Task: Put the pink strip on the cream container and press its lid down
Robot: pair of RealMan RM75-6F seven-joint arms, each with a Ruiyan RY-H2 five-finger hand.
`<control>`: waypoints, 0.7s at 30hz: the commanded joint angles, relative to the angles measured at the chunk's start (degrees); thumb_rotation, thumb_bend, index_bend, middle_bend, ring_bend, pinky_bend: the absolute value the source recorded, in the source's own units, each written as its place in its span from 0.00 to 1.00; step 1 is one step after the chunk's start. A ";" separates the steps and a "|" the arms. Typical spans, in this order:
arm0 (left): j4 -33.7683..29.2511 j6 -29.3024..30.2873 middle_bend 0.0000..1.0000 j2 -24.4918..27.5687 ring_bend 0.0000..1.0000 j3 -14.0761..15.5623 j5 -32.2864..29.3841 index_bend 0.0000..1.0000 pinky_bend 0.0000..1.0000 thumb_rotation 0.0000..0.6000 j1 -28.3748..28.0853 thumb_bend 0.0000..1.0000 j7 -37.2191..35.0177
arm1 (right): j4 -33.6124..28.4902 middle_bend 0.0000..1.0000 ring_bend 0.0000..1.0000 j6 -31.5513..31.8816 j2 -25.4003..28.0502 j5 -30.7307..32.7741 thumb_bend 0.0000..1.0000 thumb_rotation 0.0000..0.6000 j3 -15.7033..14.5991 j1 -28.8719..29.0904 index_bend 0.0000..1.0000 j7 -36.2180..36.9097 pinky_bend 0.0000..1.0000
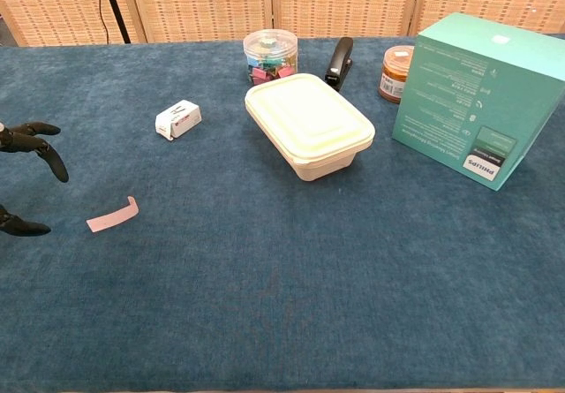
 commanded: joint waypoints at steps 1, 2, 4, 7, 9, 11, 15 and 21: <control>0.30 1.94 0.00 -3.19 0.00 -0.74 -3.12 0.44 0.00 1.00 -0.90 0.12 3.46 | -0.01 0.00 0.00 -0.01 0.08 0.00 0.00 1.00 -0.02 0.01 0.00 0.20 0.00; 0.40 2.21 0.00 -3.61 0.00 -0.75 -3.41 0.44 0.00 1.00 -0.98 0.12 3.89 | -0.01 0.00 0.00 -0.02 0.11 0.03 0.00 1.00 -0.02 0.02 0.00 0.27 0.00; 0.75 2.90 0.00 -4.83 0.00 -0.72 -4.21 0.45 0.00 1.00 -1.17 0.13 5.06 | 0.00 0.00 0.00 0.00 0.17 0.12 0.00 1.00 0.03 0.04 0.00 0.47 0.00; 1.24 3.91 0.00 -6.57 0.00 -0.90 -5.31 0.47 0.00 1.00 -1.50 0.19 6.49 | 0.03 0.00 0.00 -0.05 0.31 0.13 0.00 1.00 0.00 0.08 0.00 0.85 0.00; 1.59 4.50 0.00 -7.38 0.00 -1.04 -5.65 0.47 0.00 1.00 -1.62 0.23 7.05 | 0.05 0.00 0.00 -0.01 0.35 0.07 0.00 1.00 0.00 0.09 0.00 0.99 0.00; 2.04 4.99 0.00 -8.37 0.00 -1.17 -6.20 0.48 0.00 1.00 -1.80 0.24 7.66 | 0.09 0.00 0.00 0.04 0.43 -0.02 0.00 1.00 -0.03 0.09 0.00 1.25 0.00; 3.10 5.11 0.00 -10.16 0.00 -1.14 -7.26 0.48 0.00 1.00 -2.11 0.25 8.21 | 0.15 0.00 0.00 0.10 0.63 0.17 0.00 1.00 0.02 0.10 0.00 1.83 0.00; 4.50 4.68 0.00 -11.84 0.00 -1.13 -7.91 0.50 0.00 1.00 -2.55 0.25 8.14 | 0.23 0.00 0.00 0.09 0.80 0.09 0.00 1.00 -0.01 0.17 0.00 2.45 0.00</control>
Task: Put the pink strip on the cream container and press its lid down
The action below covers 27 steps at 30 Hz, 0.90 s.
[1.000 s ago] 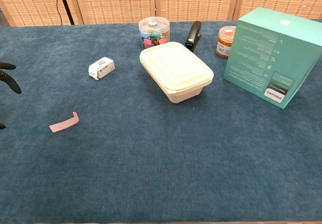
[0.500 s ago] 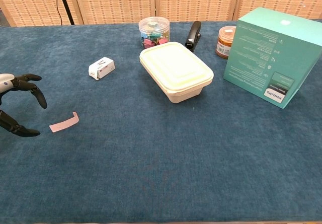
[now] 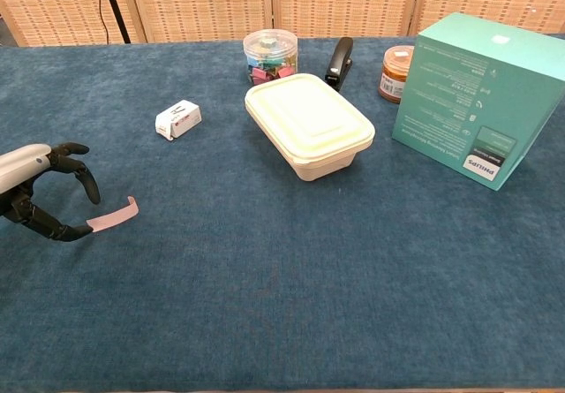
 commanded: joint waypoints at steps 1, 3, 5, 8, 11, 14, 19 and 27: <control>0.56 0.07 0.00 -0.82 0.00 -0.13 -0.34 0.51 0.00 1.00 -0.25 0.25 0.18 | 0.03 0.00 0.00 -0.02 0.06 -0.03 0.00 1.00 -0.02 0.02 0.00 0.13 0.00; 0.80 0.19 0.00 -1.28 0.00 -0.15 -0.32 0.52 0.00 1.00 -0.36 0.25 0.25 | 0.03 0.00 0.00 -0.05 0.11 0.02 0.00 1.00 -0.03 0.03 0.00 0.19 0.00; 0.99 0.36 0.00 -1.68 0.00 -0.13 -0.32 0.53 0.00 1.00 -0.43 0.26 0.40 | 0.01 0.00 0.00 -0.07 0.16 0.06 0.00 1.00 -0.02 0.05 0.00 0.31 0.00; 1.45 0.50 0.00 -2.35 0.00 -0.14 -0.92 0.53 0.00 1.00 -0.59 0.27 1.04 | 0.05 0.00 0.00 -0.08 0.19 0.17 0.00 1.00 0.02 0.07 0.00 0.45 0.00; 1.94 0.75 0.00 -2.82 0.00 -0.22 -1.38 0.54 0.00 1.00 -0.71 0.27 1.63 | 0.09 0.00 0.00 -0.06 0.22 0.23 0.00 1.00 0.05 0.08 0.00 0.66 0.00; 2.05 0.81 0.00 -3.01 0.00 -0.34 -1.71 0.54 0.00 1.00 -0.81 0.30 1.88 | 0.13 0.00 0.00 -0.07 0.26 0.20 0.00 1.00 0.04 0.10 0.00 0.84 0.00; 1.78 0.64 0.00 -2.84 0.00 -0.26 -1.76 0.54 0.00 1.00 -0.85 0.34 1.83 | 0.10 0.00 0.00 -0.02 0.31 0.17 0.00 1.00 0.02 0.08 0.00 0.87 0.00; 2.25 0.16 0.00 -3.16 0.00 -0.42 -2.71 0.54 0.00 1.00 -1.29 0.35 2.39 | 0.04 0.00 0.00 -0.25 0.35 0.03 0.00 1.00 -0.13 0.18 0.00 1.15 0.00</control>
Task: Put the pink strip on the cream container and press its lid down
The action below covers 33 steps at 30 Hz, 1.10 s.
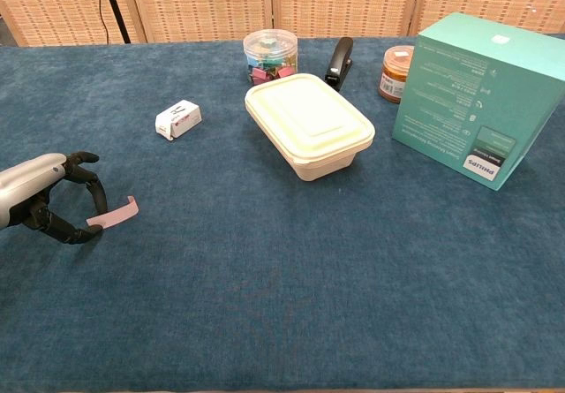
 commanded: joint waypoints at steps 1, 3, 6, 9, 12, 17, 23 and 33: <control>0.24 -0.19 0.00 -0.21 0.00 -0.08 -0.25 0.54 0.00 1.00 -0.12 0.36 -0.03 | 0.01 0.00 0.00 -0.08 0.03 -0.05 0.00 1.00 -0.06 0.04 0.00 0.24 0.00; 0.40 -0.40 0.00 -0.35 0.00 -0.12 -0.47 0.54 0.00 1.00 -0.17 0.37 -0.19 | 0.01 0.00 0.00 -0.16 0.05 0.05 0.00 1.00 -0.04 0.07 0.00 0.30 0.00; 0.52 -0.57 0.00 -0.47 0.00 -0.02 -0.58 0.54 0.00 1.00 -0.27 0.38 -0.14 | 0.02 0.00 0.00 -0.23 0.05 0.07 0.00 1.00 -0.04 0.13 0.00 0.38 0.00; 0.53 -0.66 0.00 -0.54 0.00 -0.07 -0.66 0.54 0.00 1.00 -0.36 0.38 -0.22 | 0.05 0.00 0.00 -0.15 0.05 0.02 0.00 1.00 -0.06 0.10 0.00 0.41 0.00; 0.43 -0.82 0.00 -0.54 0.00 0.05 -0.52 0.54 0.00 1.00 -0.47 0.38 -0.19 | 0.02 0.00 0.00 -0.05 0.09 -0.03 0.00 1.00 -0.05 0.08 0.00 0.54 0.00; 0.60 -0.71 0.00 -0.84 0.00 0.24 -0.38 0.54 0.00 1.00 -0.55 0.43 -0.10 | 0.11 0.00 0.00 0.09 0.14 -0.08 0.00 1.00 -0.06 0.05 0.00 0.73 0.00; 0.92 -0.42 0.00 -1.16 0.00 0.35 -0.24 0.55 0.00 1.00 -0.55 0.46 -0.02 | 0.17 0.00 0.00 0.09 0.24 -0.19 0.00 1.00 -0.09 0.09 0.00 1.00 0.00; 1.21 0.05 0.00 -1.50 0.00 0.50 0.92 0.57 0.00 1.00 -0.43 0.49 -0.54 | 0.27 0.00 0.00 0.09 0.27 -0.40 0.00 1.00 -0.16 0.16 0.00 1.15 0.00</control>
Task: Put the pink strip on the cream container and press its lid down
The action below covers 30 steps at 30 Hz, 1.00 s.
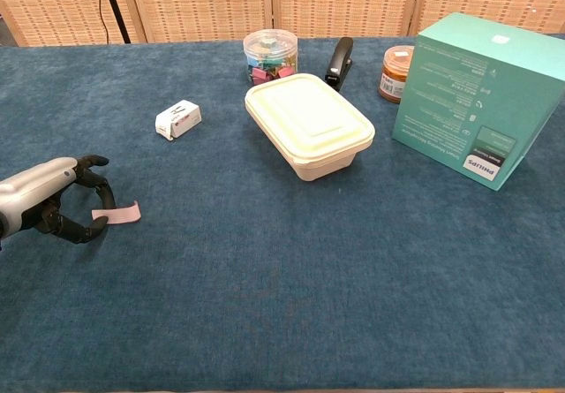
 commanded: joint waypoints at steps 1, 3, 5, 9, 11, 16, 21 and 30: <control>-0.01 0.07 0.00 0.00 0.00 0.06 0.26 0.57 0.00 1.00 0.04 0.49 -0.11 | -0.01 0.00 0.00 0.01 0.00 0.00 0.00 1.00 0.01 0.01 0.00 0.01 0.00; -0.03 0.19 0.00 0.05 0.00 0.09 0.46 0.57 0.00 1.00 0.09 0.49 -0.13 | -0.01 0.00 0.00 -0.01 0.01 -0.02 0.00 1.00 -0.01 0.02 0.00 0.04 0.00; -0.04 0.27 0.00 0.07 0.00 0.04 0.57 0.57 0.00 1.00 0.12 0.49 -0.22 | 0.00 0.00 0.00 -0.09 0.04 -0.05 0.00 1.00 -0.06 0.05 0.00 0.17 0.00; -0.32 0.41 0.00 0.58 0.00 0.24 2.09 0.58 0.00 1.00 0.26 0.49 -1.07 | 0.01 0.00 0.00 -0.06 0.10 -0.15 0.00 1.00 -0.08 0.09 0.00 0.33 0.00; -0.59 0.45 0.00 1.35 0.00 0.34 3.86 0.58 0.00 1.00 0.34 0.49 -2.17 | 0.05 0.00 0.00 -0.02 0.11 -0.13 0.00 1.00 -0.08 0.08 0.00 0.40 0.00; -0.48 1.94 0.00 3.30 0.00 -0.05 8.78 0.59 0.00 1.00 0.32 0.50 -4.02 | 0.04 0.00 0.00 -0.01 0.12 0.02 0.00 1.00 -0.02 0.09 0.00 0.47 0.00; 0.19 3.24 0.00 5.15 0.00 -0.49 15.00 0.59 0.00 1.00 -0.56 0.50 -5.51 | -0.10 0.00 0.00 -0.19 0.07 0.25 0.00 1.00 0.02 0.13 0.00 0.24 0.00; 3.42 5.52 0.00 8.28 0.00 -2.86 30.58 0.61 0.00 1.00 -6.80 0.54 -1.52 | -0.43 0.00 0.00 -0.55 -0.09 1.55 0.00 1.00 0.49 0.20 0.00 -0.35 0.00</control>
